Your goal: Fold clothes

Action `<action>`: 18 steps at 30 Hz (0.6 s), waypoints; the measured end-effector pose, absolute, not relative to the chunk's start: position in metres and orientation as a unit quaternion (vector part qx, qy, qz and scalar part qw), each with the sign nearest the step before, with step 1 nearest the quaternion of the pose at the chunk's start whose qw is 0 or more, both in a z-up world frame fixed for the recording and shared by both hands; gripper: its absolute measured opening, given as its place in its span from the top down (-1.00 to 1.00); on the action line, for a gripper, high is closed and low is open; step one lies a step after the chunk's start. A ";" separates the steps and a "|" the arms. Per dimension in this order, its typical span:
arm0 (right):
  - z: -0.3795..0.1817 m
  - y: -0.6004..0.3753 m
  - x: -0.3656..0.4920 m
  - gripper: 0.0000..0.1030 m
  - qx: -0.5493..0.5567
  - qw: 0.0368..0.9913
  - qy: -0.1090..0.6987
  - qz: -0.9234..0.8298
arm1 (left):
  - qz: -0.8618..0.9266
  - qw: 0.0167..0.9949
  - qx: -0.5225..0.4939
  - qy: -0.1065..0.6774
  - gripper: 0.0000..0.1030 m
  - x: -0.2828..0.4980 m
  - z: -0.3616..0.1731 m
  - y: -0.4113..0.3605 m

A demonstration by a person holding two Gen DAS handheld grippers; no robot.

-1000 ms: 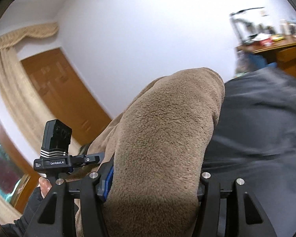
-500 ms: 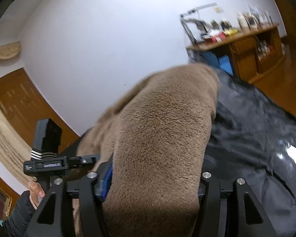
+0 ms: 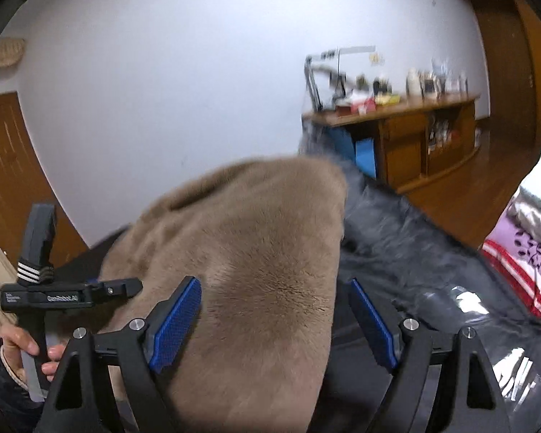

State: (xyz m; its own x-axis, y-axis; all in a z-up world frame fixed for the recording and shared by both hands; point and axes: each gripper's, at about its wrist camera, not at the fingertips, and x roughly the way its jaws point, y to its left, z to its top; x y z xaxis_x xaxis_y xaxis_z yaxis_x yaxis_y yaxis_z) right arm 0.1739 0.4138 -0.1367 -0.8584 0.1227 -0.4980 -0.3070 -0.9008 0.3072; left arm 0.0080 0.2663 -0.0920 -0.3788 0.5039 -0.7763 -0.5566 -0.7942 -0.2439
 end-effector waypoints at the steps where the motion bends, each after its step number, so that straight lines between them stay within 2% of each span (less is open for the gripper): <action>1: -0.134 0.414 0.177 -0.66 -0.228 0.107 0.196 0.948 | 0.835 0.319 -0.448 0.020 -0.98 0.012 -0.087 0.260; 4: -0.131 0.402 0.187 -0.66 -0.210 0.091 0.188 0.955 | 0.840 0.334 -0.427 -0.002 -0.98 0.028 -0.076 0.241; 7: -0.135 0.382 0.196 -0.66 -0.227 0.074 0.143 0.960 | 0.843 0.361 -0.399 -0.004 -0.98 0.050 -0.063 0.242; 10: -0.145 0.372 0.206 -0.66 -0.260 0.080 0.102 0.957 | 0.845 0.382 -0.373 0.021 -0.98 0.063 -0.059 0.261; 14: -0.159 0.379 0.240 -0.66 -0.293 0.085 0.114 0.945 | 0.845 0.404 -0.344 0.057 -0.98 0.089 -0.057 0.266; 18: -0.166 0.376 0.265 -0.66 -0.321 0.116 0.074 0.937 | 0.842 0.409 -0.347 0.065 -0.98 0.095 -0.069 0.263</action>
State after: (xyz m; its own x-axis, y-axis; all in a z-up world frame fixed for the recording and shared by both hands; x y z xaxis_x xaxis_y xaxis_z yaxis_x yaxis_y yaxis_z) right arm 0.2647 0.3757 -0.1665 -0.7669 0.1692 -0.6191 -0.2639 -0.9624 0.0638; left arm 0.0954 0.2631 -0.0690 -0.4249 0.6435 -0.6367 -0.7332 -0.6571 -0.1748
